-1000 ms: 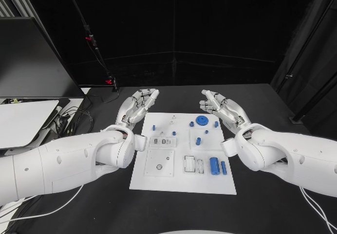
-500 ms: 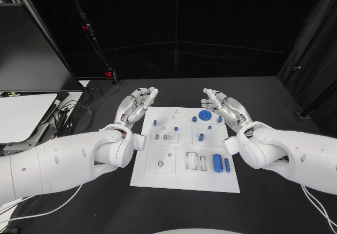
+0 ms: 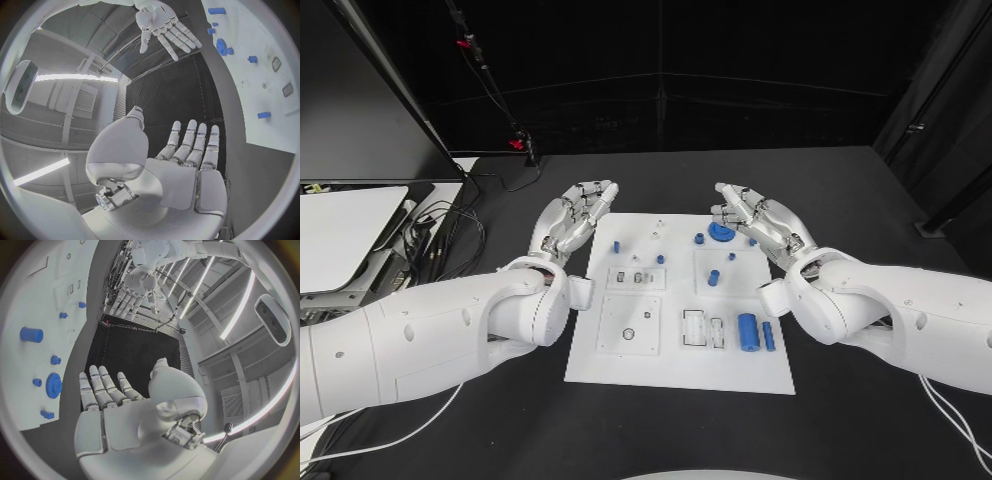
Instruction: Assemble the parts on the task board
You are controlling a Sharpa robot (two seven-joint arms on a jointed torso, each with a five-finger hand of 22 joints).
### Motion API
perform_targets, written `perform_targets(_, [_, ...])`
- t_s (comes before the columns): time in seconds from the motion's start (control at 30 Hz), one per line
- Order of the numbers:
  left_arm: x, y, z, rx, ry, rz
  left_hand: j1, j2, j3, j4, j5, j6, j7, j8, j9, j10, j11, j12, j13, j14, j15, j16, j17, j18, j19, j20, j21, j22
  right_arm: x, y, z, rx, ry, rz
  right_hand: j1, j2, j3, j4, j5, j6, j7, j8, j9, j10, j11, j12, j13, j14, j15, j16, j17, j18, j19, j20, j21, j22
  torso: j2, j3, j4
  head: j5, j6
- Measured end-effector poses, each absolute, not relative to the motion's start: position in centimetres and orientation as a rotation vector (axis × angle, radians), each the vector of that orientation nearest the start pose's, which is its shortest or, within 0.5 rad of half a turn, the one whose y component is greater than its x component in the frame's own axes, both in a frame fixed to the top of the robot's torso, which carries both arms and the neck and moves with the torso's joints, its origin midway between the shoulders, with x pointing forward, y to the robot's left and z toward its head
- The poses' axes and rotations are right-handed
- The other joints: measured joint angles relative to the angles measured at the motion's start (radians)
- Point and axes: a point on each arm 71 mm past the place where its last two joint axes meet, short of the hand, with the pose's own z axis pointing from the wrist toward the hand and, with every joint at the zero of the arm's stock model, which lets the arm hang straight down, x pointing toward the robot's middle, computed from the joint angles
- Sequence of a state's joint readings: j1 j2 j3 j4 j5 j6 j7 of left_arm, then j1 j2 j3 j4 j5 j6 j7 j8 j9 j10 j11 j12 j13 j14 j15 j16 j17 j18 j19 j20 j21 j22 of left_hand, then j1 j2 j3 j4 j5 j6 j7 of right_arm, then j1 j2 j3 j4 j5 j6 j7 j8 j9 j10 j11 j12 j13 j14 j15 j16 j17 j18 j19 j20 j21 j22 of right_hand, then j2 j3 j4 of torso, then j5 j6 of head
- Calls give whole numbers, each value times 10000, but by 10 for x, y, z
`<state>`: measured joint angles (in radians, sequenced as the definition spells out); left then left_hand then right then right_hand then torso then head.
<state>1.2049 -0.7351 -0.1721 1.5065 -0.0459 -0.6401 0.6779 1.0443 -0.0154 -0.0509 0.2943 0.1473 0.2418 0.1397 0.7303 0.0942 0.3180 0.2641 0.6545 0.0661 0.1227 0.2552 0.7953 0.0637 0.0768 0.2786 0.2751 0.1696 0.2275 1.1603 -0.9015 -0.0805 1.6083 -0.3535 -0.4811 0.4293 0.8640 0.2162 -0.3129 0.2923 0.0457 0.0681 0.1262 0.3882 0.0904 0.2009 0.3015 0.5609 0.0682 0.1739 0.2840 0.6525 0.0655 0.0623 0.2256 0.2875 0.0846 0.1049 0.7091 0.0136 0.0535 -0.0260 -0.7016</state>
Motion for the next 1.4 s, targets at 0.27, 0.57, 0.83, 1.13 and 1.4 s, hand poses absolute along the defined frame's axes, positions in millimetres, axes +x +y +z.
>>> perform_targets(0.27, [478,175,-203,-8990,12150,-13967,1,16,0,0,42,0,0,0,-19,0,0,0,-1,0,0,0,0,0,0,0,0,0,460,-218,-193,7537,14409,13521,37,38,0,0,0,15,-15,63,0,68,4,81,8,-1,0,0,-1,0,33,-34,0,-1,50,3,42,-114,-51])
perform_targets(0.57, [479,173,-203,-8973,12172,-14019,11,93,0,0,114,0,0,0,-45,-1,0,0,-1,0,0,0,-1,-1,-37,36,0,-1,461,-220,-194,7535,14453,13452,90,91,-28,-28,0,15,-15,107,0,104,-32,148,8,108,-37,96,8,0,71,5,41,24,24,-13,52,-108,-144])
perform_targets(0.83, [480,173,-204,-8970,12173,-14017,52,133,0,0,152,0,-1,0,-60,-1,0,-1,-1,0,0,0,-1,0,-36,36,40,9,462,-224,-194,7566,14473,13347,195,116,-45,-11,0,15,-15,135,-54,353,-24,375,27,582,-72,281,34,24,882,-22,417,322,-28,-32,56,-100,-220])
perform_targets(1.13, [481,174,-204,-8964,12175,-14017,91,172,0,0,204,0,0,-1,-80,-1,-1,-1,-1,0,-1,0,-1,-1,0,72,40,32,465,-233,-187,7387,14577,13147,446,266,-223,-26,34,-86,-10,262,-230,1917,-690,895,-33,6657,-1252,1517,306,1095,6575,-353,3369,1827,-73,-48,61,-61,-332])
perform_targets(1.4, [482,172,-204,-8950,12178,-14019,133,214,0,0,254,0,-1,-1,-96,-1,-1,-1,-2,0,0,0,-2,-1,0,72,40,32,478,-238,-166,6662,14550,13091,1205,403,-291,-14,296,-86,-10,794,-338,3316,-1439,807,-48,12052,-2160,6537,6184,1089,9923,-1213,8000,4902,-99,-56,65,-60,-413])
